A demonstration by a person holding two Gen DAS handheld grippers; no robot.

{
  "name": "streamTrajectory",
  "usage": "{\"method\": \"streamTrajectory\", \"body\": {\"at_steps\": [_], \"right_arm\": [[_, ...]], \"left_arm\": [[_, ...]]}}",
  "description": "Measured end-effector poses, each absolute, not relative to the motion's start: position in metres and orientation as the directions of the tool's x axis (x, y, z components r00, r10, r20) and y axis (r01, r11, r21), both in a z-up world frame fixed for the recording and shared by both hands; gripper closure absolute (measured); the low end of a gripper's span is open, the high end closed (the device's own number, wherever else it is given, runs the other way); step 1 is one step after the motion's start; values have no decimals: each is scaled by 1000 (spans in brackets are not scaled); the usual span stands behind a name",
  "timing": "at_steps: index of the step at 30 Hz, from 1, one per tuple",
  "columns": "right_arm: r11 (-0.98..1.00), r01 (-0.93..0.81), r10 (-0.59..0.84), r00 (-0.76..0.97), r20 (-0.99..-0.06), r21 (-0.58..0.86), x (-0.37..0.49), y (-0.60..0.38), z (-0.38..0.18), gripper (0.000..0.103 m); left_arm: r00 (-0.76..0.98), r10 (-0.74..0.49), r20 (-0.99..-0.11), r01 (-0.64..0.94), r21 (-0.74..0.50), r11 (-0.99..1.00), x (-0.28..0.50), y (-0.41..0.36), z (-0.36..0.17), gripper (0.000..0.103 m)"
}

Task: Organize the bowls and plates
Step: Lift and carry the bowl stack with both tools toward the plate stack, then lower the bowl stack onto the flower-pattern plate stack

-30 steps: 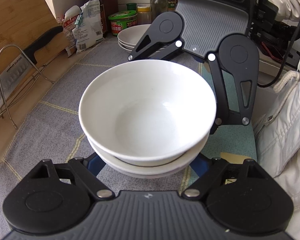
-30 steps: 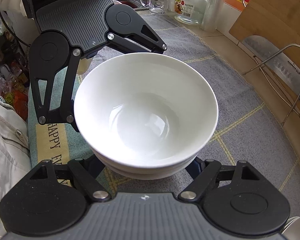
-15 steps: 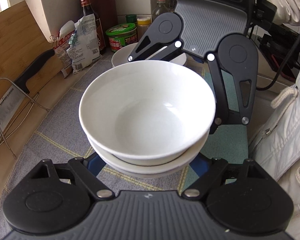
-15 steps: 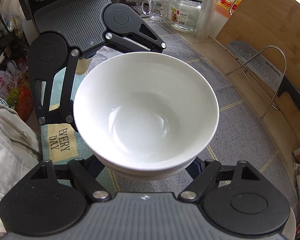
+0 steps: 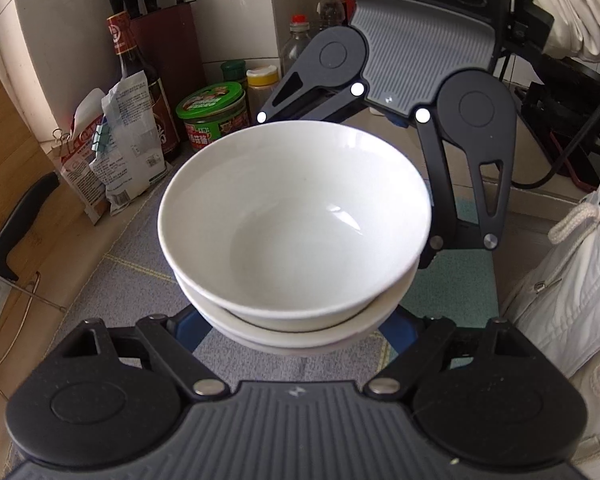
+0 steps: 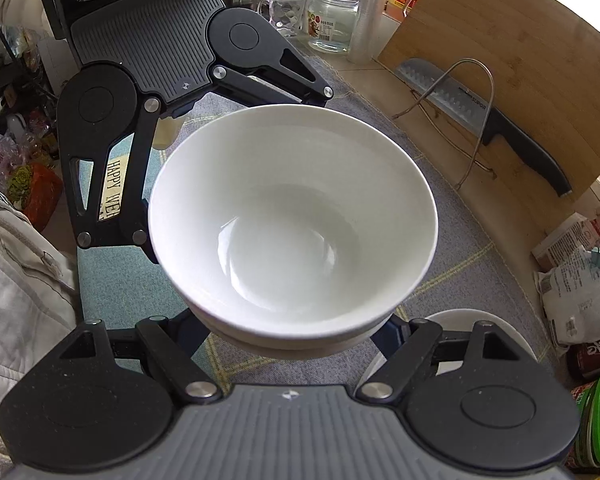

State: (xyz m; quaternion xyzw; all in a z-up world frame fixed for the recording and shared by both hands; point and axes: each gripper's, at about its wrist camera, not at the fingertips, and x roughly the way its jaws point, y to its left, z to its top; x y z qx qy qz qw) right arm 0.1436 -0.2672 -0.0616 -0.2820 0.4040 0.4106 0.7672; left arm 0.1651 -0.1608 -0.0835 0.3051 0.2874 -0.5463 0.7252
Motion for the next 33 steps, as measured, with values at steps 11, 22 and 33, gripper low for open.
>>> {"method": "streamTrajectory", "body": {"at_steps": [11,22,33], "right_arm": [[561,-811,342,411,-845,-168,139,-327,-46,17],[589,-779,280,447,-850,-215,164,-370,-60,17],[604,-776,279,420,-864,-182,178,-397,-77,18]], "left_arm": [[232,-651,-723,973,175,153,186,-218,-84,16],[234,-639,-732,972,183,146,211,-262,-108,16],[225,-620,-752,973,140,184,227,-276,-125,16]]}}
